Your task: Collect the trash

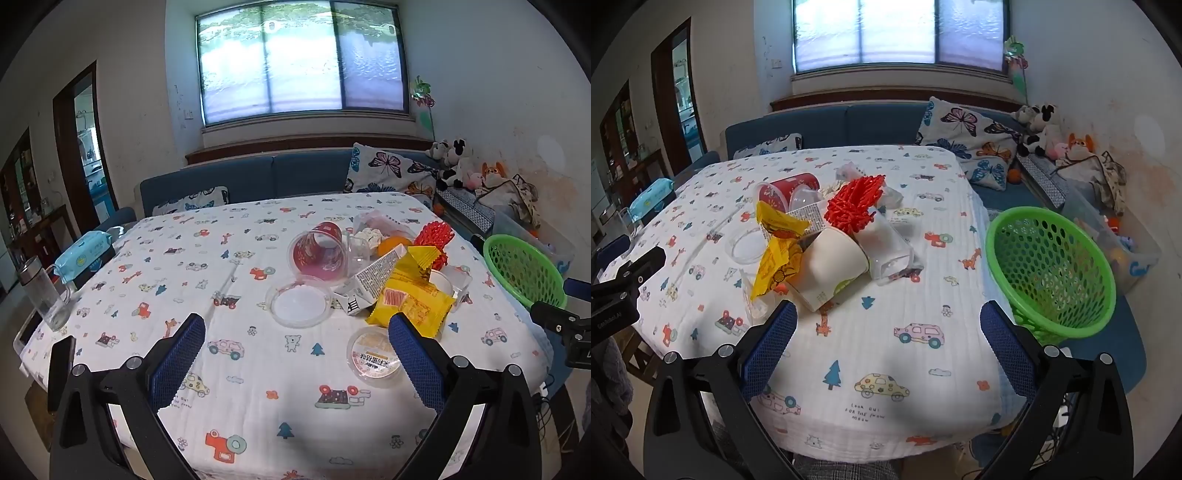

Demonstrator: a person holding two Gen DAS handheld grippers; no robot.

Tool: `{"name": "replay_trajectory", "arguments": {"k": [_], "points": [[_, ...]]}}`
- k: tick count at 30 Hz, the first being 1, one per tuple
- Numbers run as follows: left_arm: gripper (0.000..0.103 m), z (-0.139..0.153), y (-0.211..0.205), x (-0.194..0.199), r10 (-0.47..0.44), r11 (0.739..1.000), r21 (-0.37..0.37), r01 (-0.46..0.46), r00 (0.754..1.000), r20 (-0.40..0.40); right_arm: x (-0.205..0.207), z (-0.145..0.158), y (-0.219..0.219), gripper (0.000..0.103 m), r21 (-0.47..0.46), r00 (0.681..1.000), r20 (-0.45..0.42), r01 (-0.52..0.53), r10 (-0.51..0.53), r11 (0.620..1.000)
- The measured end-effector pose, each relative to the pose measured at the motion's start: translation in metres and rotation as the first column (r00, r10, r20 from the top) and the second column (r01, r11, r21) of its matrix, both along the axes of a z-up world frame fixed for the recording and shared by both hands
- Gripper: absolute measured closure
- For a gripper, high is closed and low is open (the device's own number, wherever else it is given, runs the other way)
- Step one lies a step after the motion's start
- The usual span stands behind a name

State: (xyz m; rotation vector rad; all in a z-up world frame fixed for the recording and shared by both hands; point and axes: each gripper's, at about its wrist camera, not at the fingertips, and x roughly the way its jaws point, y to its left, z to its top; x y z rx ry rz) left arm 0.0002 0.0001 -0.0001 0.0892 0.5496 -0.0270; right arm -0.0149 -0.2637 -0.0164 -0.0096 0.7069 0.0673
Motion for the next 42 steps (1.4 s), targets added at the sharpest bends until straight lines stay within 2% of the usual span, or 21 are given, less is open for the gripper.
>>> {"name": "replay_trajectory", "arguments": {"k": [42], "points": [[0.007, -0.004, -0.006, 0.004, -0.008, 1.0, 0.006, 0.008, 1.0, -0.013, 0.008, 0.001, 0.005, 0.004, 0.003, 1.0, -0.007, -0.009, 0.009, 1.0]]}}
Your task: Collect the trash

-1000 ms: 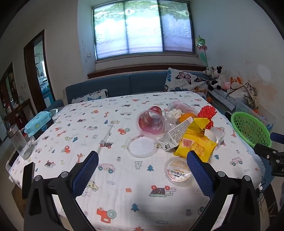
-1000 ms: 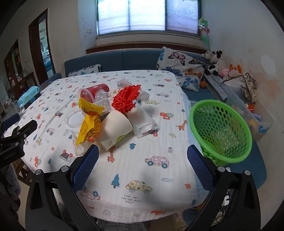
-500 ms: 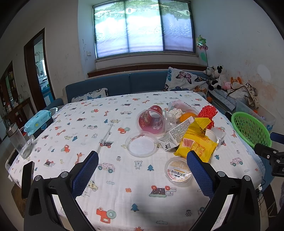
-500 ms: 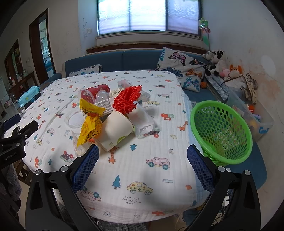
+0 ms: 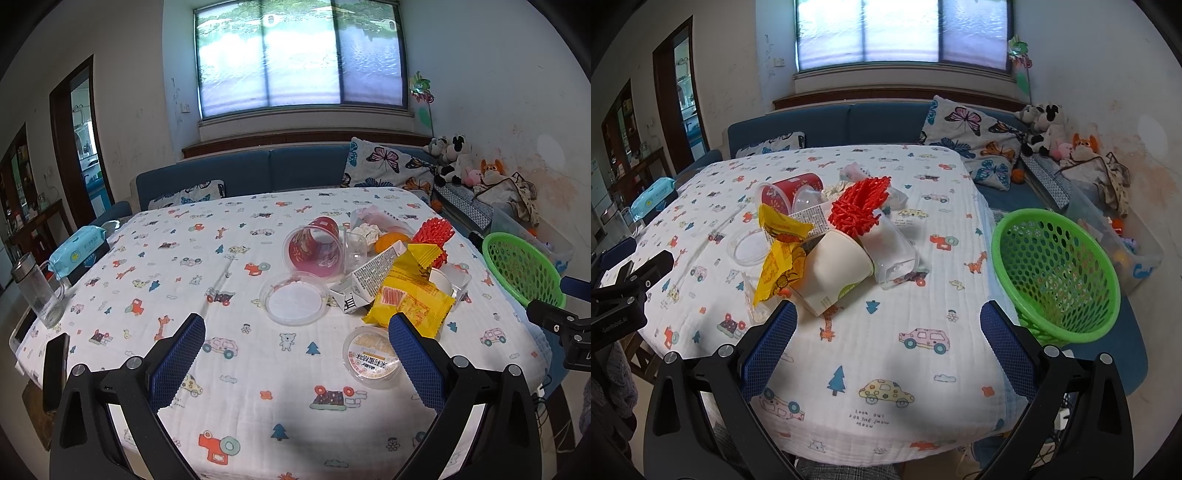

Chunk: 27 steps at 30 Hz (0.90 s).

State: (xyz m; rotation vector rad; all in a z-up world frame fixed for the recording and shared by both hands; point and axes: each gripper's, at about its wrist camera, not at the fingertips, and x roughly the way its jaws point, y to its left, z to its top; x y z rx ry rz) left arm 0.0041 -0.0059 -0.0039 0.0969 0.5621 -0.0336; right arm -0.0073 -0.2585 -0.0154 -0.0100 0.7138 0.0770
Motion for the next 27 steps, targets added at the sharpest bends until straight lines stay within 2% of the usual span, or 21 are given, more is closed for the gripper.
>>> {"name": "replay_trajectory", "arguments": {"k": [27], "points": [[0.007, -0.01, -0.005, 0.004, 0.003, 1.0, -0.009, -0.003, 1.0, -0.021, 0.008, -0.008, -0.003, 0.004, 0.011, 1.0, -0.015, -0.004, 0.004, 1.0]]}}
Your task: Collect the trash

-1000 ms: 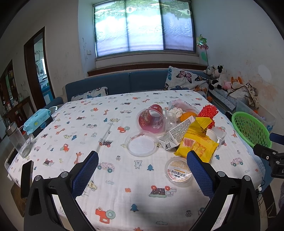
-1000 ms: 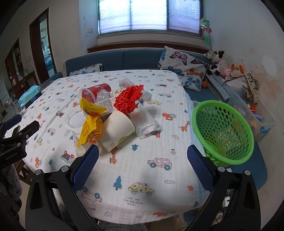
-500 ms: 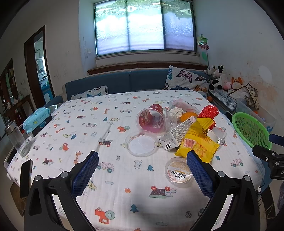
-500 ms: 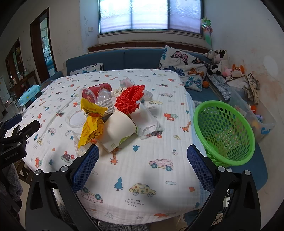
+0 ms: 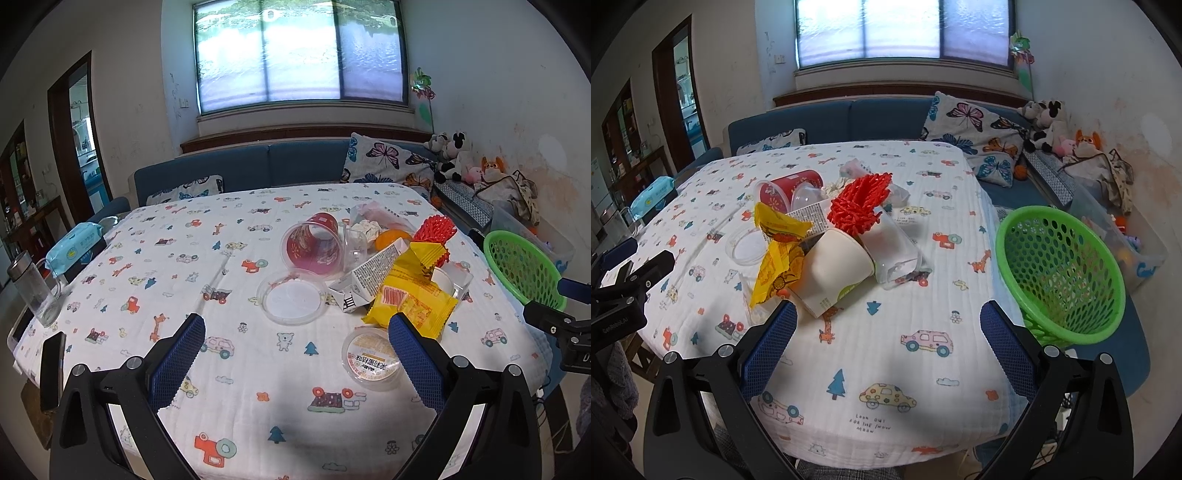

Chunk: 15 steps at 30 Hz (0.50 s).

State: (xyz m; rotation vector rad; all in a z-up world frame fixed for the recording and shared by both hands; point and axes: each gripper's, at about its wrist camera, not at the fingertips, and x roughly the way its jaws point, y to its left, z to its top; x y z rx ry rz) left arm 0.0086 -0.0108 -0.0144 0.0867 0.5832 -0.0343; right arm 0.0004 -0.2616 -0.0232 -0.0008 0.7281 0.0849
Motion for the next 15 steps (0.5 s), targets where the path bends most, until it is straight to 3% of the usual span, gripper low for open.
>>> {"name": "replay_trajectory", "arguments": {"k": [15], "points": [[0.007, -0.007, -0.002, 0.012, -0.012, 1.0, 0.006, 0.012, 1.0, -0.024, 0.011, -0.003, -0.006, 0.004, 0.004, 1.0, 0.004, -0.011, 0.011, 1.0]]}}
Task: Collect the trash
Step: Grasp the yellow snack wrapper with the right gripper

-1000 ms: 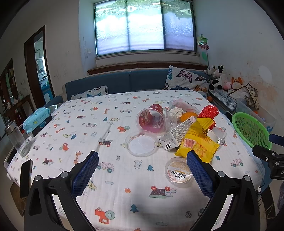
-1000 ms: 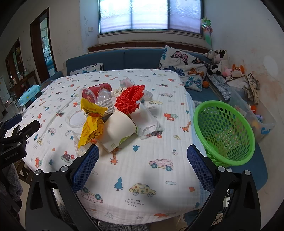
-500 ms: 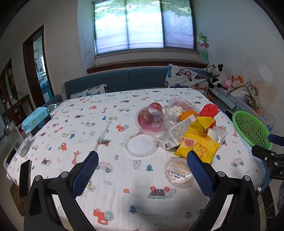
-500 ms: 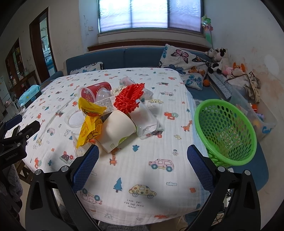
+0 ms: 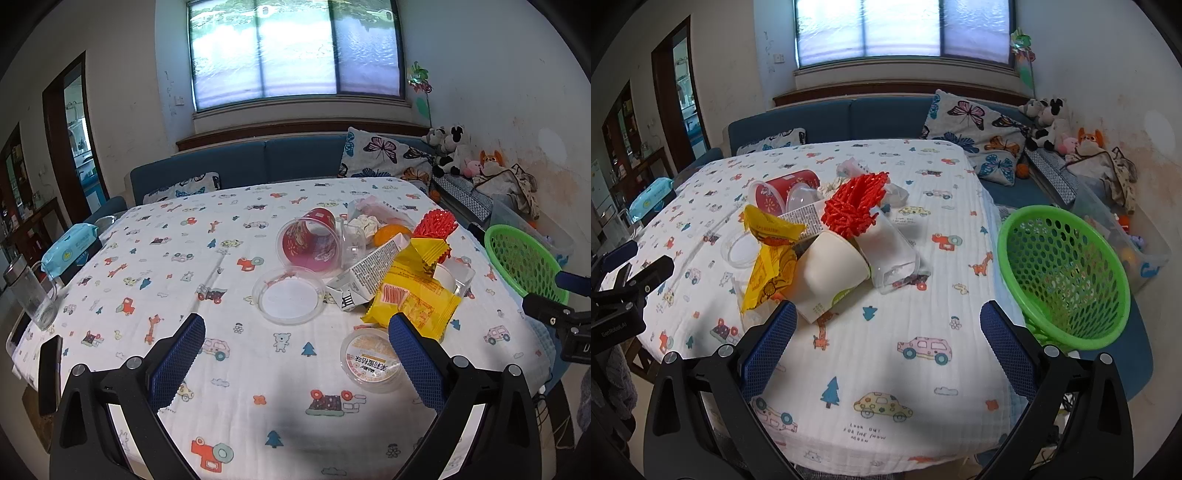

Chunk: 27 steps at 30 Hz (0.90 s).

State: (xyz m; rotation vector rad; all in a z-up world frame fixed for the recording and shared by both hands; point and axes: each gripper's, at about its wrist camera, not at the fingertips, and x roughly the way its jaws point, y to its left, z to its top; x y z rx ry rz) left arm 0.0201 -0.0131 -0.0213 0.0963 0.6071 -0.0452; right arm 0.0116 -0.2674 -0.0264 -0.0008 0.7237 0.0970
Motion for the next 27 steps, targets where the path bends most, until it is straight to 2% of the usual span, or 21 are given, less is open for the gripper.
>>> {"name": "replay_trajectory", "arguments": {"k": [6, 16, 25, 27], "points": [[0.007, -0.003, 0.002, 0.004, -0.006, 1.0, -0.006, 0.006, 1.0, -0.017, 0.008, 0.003, -0.003, 0.005, 0.02, 1.0, -0.003, -0.011, 0.011, 1.0], [0.007, -0.006, 0.015, 0.011, 0.011, 1.0, -0.005, -0.011, 0.999, -0.035, 0.023, 0.003, 0.019, 0.007, 0.059, 0.993, -0.015, -0.113, 0.114, 0.992], [0.007, -0.012, 0.023, 0.013, 0.016, 1.0, -0.006, -0.016, 0.999, -0.05, 0.042, 0.001, 0.052, 0.015, 0.063, 0.976, -0.022, -0.214, 0.216, 0.975], [0.007, -0.013, 0.024, 0.012, 0.013, 1.0, -0.005, -0.013, 0.999, -0.053, 0.048, 0.0, 0.06, 0.022, 0.062, 0.971, -0.025, -0.236, 0.238, 0.97]]}}
